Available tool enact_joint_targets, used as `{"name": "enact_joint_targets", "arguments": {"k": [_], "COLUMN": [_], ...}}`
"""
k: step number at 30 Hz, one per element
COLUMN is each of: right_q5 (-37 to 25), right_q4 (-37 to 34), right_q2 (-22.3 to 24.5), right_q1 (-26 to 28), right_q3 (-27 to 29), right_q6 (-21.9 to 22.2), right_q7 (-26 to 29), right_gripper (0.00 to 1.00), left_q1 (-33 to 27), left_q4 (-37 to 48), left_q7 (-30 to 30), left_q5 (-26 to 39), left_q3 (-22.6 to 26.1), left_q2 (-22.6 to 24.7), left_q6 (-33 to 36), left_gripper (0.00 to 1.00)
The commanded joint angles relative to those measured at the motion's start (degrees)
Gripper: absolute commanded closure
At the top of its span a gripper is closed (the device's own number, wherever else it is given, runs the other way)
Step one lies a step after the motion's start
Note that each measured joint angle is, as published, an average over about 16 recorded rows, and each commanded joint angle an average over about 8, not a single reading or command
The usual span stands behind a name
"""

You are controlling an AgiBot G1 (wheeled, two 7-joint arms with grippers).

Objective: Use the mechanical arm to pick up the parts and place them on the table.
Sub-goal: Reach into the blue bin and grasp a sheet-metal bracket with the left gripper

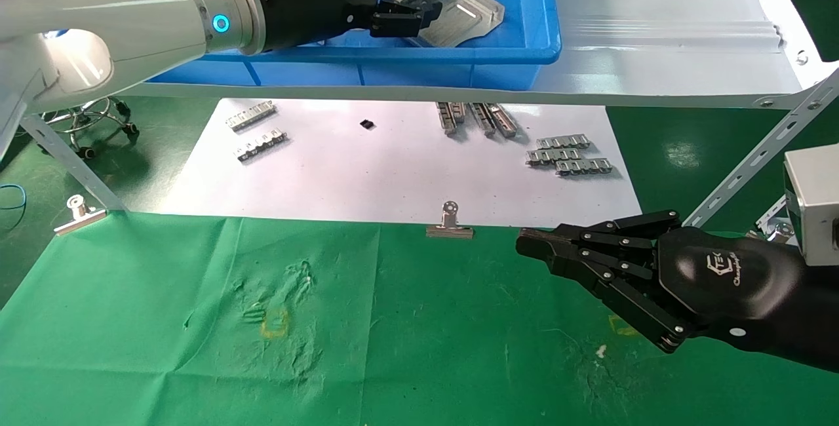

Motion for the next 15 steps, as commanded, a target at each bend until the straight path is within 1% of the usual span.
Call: {"name": "enact_joint_targets", "arguments": {"k": [1,15], "right_q5": [0.0,0.0], "right_q4": [0.0,0.0], "right_q2": [0.0,0.0], "right_q1": [0.0,0.0], "right_q3": [0.0,0.0], "right_q6": [0.0,0.0], "right_q7": [0.0,0.0], "right_gripper": [1.0,1.0], "left_q1": [0.2,0.3], "left_q4": [-0.6,-2.3], "left_q7": [-0.6,-3.5], "left_q5": [-0.4,-3.7], "left_q3": [0.9,6.6], "left_q2": [0.0,-0.1], "left_q6": [-0.7,-4.3], "left_gripper": [1.0,1.0]}}
